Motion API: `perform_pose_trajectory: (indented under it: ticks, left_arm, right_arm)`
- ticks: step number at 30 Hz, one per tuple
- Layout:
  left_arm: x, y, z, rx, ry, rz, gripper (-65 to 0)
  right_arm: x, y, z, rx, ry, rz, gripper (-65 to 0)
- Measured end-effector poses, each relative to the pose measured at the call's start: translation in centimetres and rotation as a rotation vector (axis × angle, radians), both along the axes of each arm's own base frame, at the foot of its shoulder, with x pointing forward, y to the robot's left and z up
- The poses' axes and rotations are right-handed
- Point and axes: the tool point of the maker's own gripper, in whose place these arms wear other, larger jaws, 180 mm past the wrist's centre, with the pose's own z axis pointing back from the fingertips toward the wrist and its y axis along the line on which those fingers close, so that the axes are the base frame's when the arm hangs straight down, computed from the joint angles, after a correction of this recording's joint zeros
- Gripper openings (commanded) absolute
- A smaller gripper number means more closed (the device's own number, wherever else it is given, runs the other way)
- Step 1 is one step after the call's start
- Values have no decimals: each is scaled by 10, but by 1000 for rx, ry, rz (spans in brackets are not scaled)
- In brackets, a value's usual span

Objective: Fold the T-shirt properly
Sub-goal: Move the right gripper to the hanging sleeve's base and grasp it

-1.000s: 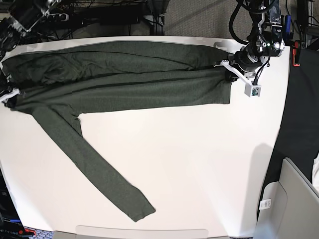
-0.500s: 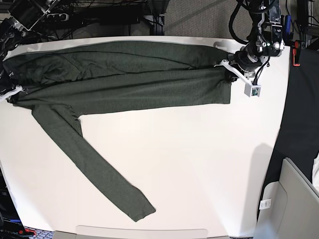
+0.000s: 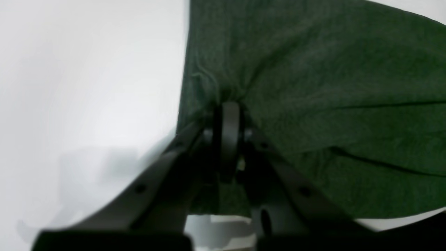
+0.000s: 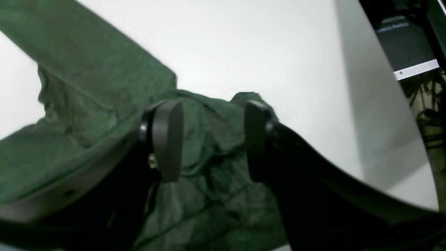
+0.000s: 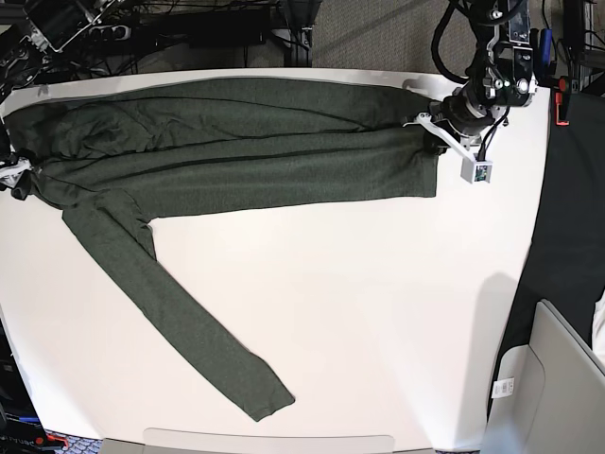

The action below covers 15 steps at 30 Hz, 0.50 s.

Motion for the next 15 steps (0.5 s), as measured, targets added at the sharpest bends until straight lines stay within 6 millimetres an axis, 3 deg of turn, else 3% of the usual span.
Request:
perform_pose_trajectory:
  ticks: [3,5,8,10,15]
  left_arm:
    - [0,0,0,1,1,0,-650]
    - [-1,0,0,1,2,0,-649]
    - [-5,-1,-1,5,33,-14,-629]
    - [-6,-2,-1,2,65,-21,-608]
    - [12,-1,12,6,9,-22,-574]
  right_arm:
    - [10,0,8,-2,-32,0,-358]
    - [33,12,12,16,-81,29,-358]
    - [61,37,1,35,-53,95,-358]
    - [69,42,-3,29,-29,107,-358]
    - [86,55,-8,81,-40,110,-358]
